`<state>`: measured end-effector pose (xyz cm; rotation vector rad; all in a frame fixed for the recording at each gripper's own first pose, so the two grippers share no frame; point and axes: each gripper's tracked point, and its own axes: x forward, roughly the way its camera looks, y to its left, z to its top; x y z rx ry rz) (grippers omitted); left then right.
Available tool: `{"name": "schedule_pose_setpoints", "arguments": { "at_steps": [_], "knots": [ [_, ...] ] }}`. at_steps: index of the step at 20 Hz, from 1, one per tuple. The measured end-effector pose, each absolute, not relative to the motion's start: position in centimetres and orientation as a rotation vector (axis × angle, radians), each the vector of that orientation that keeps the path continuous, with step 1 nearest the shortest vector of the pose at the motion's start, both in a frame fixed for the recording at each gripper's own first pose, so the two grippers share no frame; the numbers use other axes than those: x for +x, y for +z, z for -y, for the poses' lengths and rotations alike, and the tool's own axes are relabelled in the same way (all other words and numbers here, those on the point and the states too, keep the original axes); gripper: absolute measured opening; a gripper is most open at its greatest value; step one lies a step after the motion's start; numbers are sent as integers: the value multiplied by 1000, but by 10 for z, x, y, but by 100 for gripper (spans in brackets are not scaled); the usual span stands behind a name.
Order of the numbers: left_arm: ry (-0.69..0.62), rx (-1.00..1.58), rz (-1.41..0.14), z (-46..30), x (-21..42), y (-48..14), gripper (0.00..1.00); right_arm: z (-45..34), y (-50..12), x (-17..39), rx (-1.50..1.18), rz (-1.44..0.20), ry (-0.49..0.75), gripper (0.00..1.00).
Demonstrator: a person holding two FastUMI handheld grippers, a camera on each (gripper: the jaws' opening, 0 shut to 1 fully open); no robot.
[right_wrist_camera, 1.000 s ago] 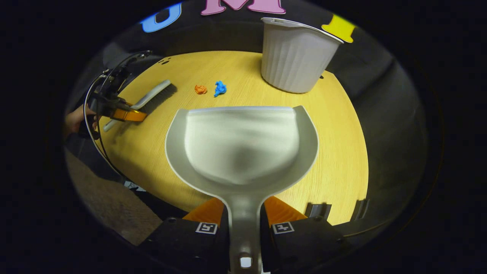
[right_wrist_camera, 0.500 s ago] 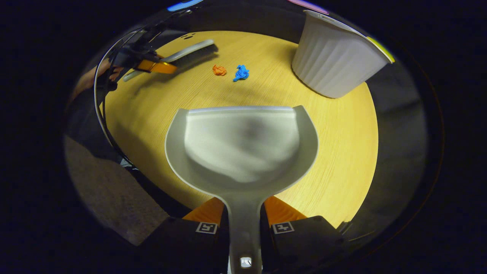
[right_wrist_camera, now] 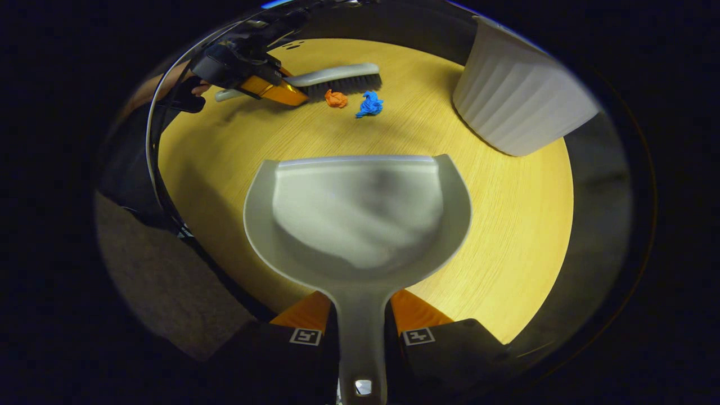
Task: Pick up the small broom and dustpan from the desktop, sweep the trash into the dustpan with the broom, and then empty the trash into the garbage bin.
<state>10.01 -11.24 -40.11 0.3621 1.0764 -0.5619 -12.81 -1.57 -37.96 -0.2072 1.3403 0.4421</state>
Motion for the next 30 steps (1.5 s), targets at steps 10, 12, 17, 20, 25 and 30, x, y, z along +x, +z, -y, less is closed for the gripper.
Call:
{"name": "schedule_pose_setpoints", "arguments": {
  "at_steps": [10, 12, 17, 20, 25, 30],
  "knots": [
    [-934, 199, -1209, 200, 6, -368, 23, 21, -395, -123, -218, -1243, 475, 40],
    [-937, 189, -1204, 197, 4, -357, 25, 21, -402, -122, -194, -1205, 460, 37],
    [-802, 219, -1097, 183, 5, -330, 25, 22, -422, -123, -101, -1138, 372, 37],
    [-692, 211, -1030, 153, 15, -322, 26, 28, -407, -122, -80, -1141, 283, 40],
    [-539, 145, -1038, 104, 11, -332, 26, 46, -383, -120, -32, -1145, 126, 37],
    [-466, 59, -1072, 83, 4, -344, 24, 69, -328, -95, 3, -1129, 3, 37]
  ]
}}
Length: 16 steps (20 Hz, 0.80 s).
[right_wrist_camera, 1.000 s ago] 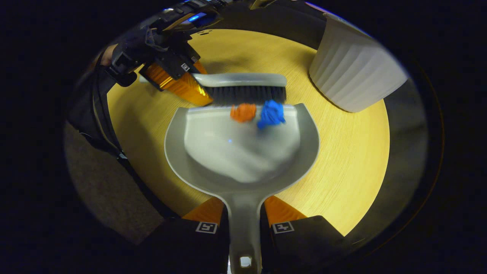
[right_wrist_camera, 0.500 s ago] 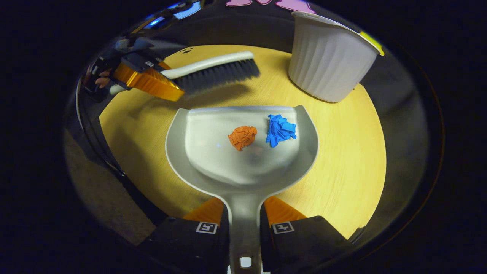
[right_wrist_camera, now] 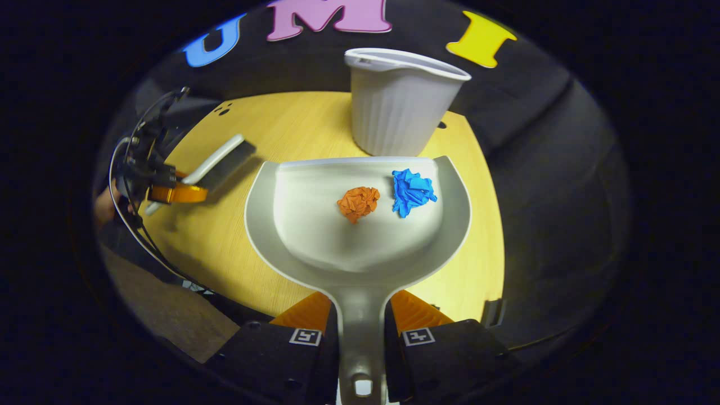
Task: Pick up the small broom and dustpan from the desktop, sweep the trash into the dustpan with the broom, and then empty the trash into the garbage bin.
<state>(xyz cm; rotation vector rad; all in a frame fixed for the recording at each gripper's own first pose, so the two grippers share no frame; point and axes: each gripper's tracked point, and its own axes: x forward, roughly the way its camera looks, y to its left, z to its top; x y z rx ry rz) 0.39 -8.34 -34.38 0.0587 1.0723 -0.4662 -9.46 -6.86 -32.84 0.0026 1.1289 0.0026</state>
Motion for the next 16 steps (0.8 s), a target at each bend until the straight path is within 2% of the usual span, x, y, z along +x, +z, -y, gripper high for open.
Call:
{"name": "schedule_pose_setpoints", "arguments": {
  "at_steps": [2, 4, 5, 7, 10, 14, 15, 16],
  "knots": [
    [-462, 50, -1072, 82, 2, -348, 24, 83, -305, -89, 0, -1114, -33, 40],
    [-465, 39, -1072, 80, 0, -350, 25, 102, -282, -84, -35, -1087, -70, 34],
    [-468, 33, -1072, 78, 1, -351, 26, 113, -274, -78, -54, -1072, -94, 37],
    [-472, 20, -1072, 78, 4, -351, 26, 130, -254, -62, -86, -1047, -147, 34],
    [-477, 15, -1060, 76, 2, -351, 26, 164, -228, -26, -151, -997, -208, 41],
    [-473, 24, -1042, 76, -3, -351, 25, 203, -197, 30, -219, -929, -268, 34],
    [-471, 19, -1040, 75, -5, -352, 26, 209, -193, 42, -245, -925, -279, 37],
    [-465, 10, -1039, 75, -4, -353, 27, 216, -190, 54, -277, -919, -289, 34]
  ]
}}
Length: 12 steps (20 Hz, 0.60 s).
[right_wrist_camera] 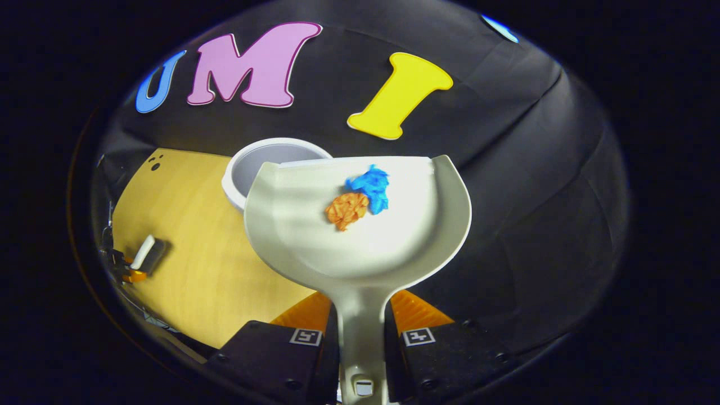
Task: Pick up the small broom and dustpan from the desktop, sweep the trash into the dustpan with the broom, and then empty the trash into the garbage bin.
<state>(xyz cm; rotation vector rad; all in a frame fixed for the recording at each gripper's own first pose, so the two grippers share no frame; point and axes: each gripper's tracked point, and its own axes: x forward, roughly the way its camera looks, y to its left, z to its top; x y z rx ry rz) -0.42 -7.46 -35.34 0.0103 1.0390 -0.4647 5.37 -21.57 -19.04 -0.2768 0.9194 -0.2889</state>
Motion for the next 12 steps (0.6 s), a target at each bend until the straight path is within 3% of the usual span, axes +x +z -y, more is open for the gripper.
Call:
{"name": "schedule_pose_setpoints", "arguments": {
  "at_steps": [2, 6, 8, 12],
  "knots": [
    [-455, -11, -1036, 71, -6, -352, 26, 224, -188, 73, -341, -929, -291, 40],
    [-436, -35, -1040, 68, -8, -354, 26, 224, -196, 100, -459, -999, -241, 34],
    [-424, -54, -1042, 65, -9, -354, 26, 221, -202, 118, -525, -1048, -205, 40],
    [-399, -78, -1042, 59, -14, -356, 26, 218, -208, 139, -631, -1152, -134, 37]
  ]
}}
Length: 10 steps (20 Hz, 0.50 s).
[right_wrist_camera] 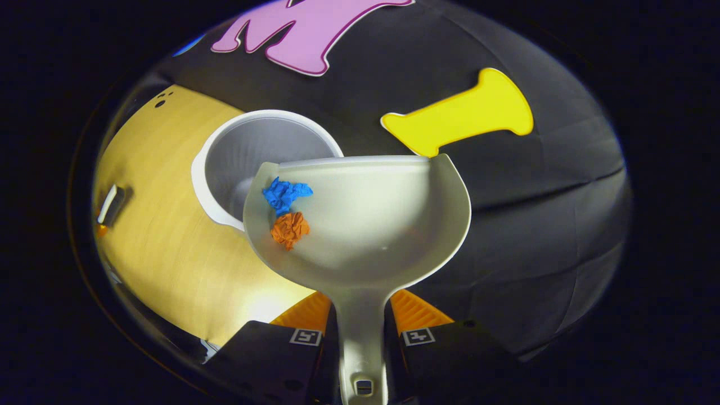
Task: Pick up the small broom and dustpan from the desktop, sweep the trash into the dustpan with the broom, and then empty the trash into the garbage bin.
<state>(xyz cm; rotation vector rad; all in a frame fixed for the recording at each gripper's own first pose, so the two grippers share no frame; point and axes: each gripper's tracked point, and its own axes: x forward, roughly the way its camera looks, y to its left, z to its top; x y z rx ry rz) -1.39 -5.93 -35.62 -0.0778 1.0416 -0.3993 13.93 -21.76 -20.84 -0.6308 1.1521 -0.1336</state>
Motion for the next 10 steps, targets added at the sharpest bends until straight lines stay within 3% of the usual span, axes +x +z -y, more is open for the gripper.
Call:
{"name": "schedule_pose_setpoints", "arguments": {
  "at_steps": [10],
  "knots": [
    [-375, -116, -1039, 57, -17, -358, 26, 205, -214, 175, -911, -1334, 2, 37]
  ]
}}
